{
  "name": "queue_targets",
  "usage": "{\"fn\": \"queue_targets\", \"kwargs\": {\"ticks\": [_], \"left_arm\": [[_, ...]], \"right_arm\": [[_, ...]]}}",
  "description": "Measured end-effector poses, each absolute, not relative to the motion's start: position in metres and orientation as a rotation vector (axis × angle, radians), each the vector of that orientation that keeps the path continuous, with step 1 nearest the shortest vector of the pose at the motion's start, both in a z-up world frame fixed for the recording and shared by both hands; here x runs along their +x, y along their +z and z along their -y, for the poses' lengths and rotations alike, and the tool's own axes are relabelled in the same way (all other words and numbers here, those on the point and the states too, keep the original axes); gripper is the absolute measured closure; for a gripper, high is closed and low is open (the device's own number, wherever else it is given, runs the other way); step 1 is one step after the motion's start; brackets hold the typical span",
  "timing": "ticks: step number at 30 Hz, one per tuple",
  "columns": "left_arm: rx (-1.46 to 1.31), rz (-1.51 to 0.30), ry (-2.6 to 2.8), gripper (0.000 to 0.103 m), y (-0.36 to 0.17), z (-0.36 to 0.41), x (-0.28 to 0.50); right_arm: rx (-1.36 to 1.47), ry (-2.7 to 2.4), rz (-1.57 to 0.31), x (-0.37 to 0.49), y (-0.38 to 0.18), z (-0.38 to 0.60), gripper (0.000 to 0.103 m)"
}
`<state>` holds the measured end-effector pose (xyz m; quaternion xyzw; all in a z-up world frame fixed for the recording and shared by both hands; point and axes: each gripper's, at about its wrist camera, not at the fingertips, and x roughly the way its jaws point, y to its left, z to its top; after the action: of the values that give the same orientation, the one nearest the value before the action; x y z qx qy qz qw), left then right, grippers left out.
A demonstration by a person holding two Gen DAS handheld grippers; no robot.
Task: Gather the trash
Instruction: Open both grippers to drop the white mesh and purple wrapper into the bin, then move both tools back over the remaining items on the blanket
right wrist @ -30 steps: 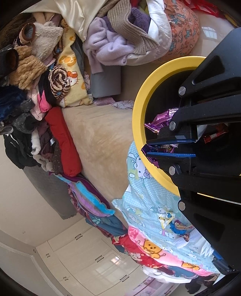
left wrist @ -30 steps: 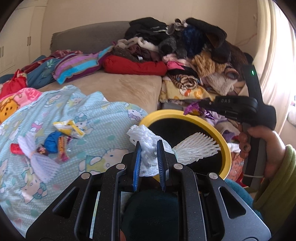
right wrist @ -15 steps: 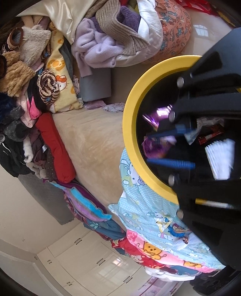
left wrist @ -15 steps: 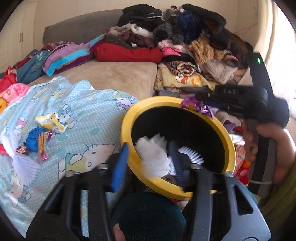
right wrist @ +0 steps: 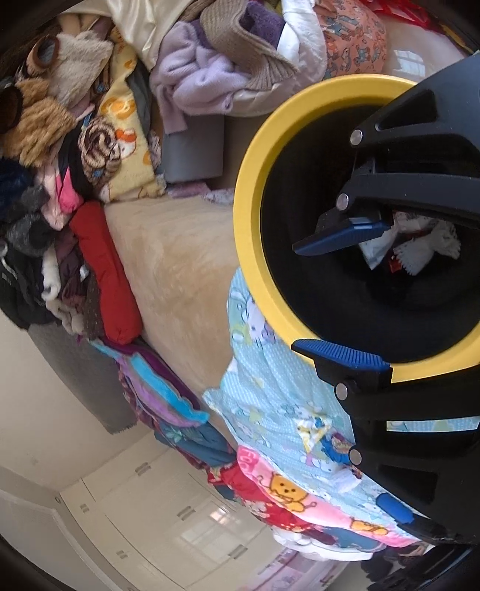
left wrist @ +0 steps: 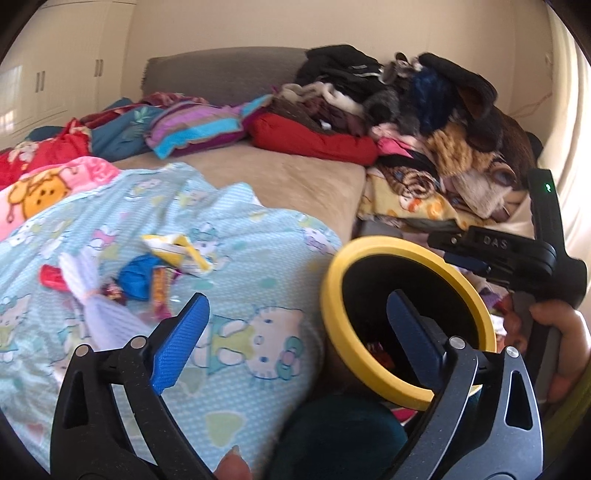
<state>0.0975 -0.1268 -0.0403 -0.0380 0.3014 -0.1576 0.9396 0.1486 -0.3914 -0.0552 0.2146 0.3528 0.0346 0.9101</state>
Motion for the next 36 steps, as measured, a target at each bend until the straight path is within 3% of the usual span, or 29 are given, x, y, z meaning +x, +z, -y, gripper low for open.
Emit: {"fn": "queue_targets", "kwargs": {"ticks": [16, 30, 32, 36], "left_arm": [[-0.166, -0.553, -0.129, 0.011, -0.032, 0.05, 0.101], [-0.299, -0.621, 0.045, 0.011, -0.057, -0.031, 0.112], [-0.337, -0.641, 0.056, 0.013, -0.064, -0.043, 0.112], [-0.405, -0.682, 0.061, 0.027, -0.079, -0.058, 0.114]], "right_arm": [[0.309, 0.235, -0.684, 0.143, -0.038, 0.307, 0.042], [0.196, 0.396, -0.752, 0.162, -0.049, 0.215, 0.041], [0.192, 0.412, -0.772, 0.166, -0.054, 0.203, 0.041], [0.176, 0.442, -0.817, 0.179, -0.068, 0.18, 0.046]]}}
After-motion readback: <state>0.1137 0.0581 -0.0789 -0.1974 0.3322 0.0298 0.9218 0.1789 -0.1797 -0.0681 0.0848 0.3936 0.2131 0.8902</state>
